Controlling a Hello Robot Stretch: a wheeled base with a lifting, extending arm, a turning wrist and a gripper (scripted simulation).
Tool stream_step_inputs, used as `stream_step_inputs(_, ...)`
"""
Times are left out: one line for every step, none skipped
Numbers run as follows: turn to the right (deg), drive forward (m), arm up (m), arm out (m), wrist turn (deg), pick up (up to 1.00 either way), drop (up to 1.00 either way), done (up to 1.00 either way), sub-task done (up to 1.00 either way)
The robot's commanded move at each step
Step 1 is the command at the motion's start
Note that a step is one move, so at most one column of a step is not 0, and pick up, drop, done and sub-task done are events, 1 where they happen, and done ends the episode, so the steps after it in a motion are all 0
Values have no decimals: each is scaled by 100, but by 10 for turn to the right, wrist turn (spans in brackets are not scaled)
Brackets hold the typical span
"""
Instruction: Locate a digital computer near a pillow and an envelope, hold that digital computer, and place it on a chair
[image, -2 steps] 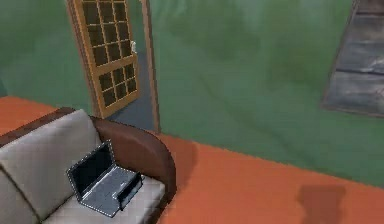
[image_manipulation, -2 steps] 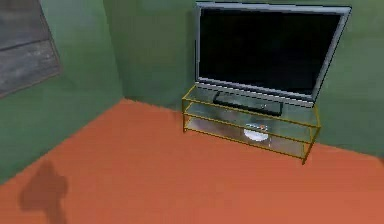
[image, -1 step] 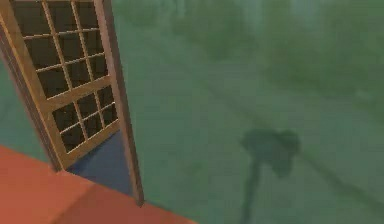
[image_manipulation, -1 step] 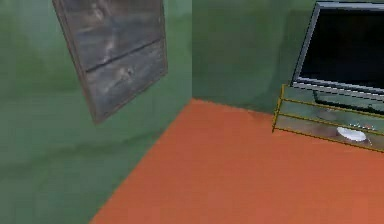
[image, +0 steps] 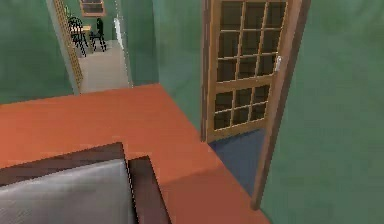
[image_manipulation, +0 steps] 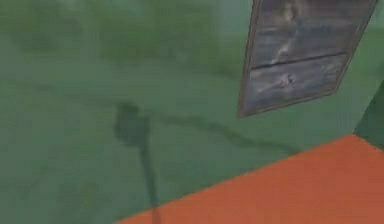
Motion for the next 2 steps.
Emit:
stream_step_inputs(-450, 0, 0, 0, 0, 0, 0, 0, 0)
stream_step_inputs(-450, 0, 0, 0, 0, 0, 0, 0, 0)
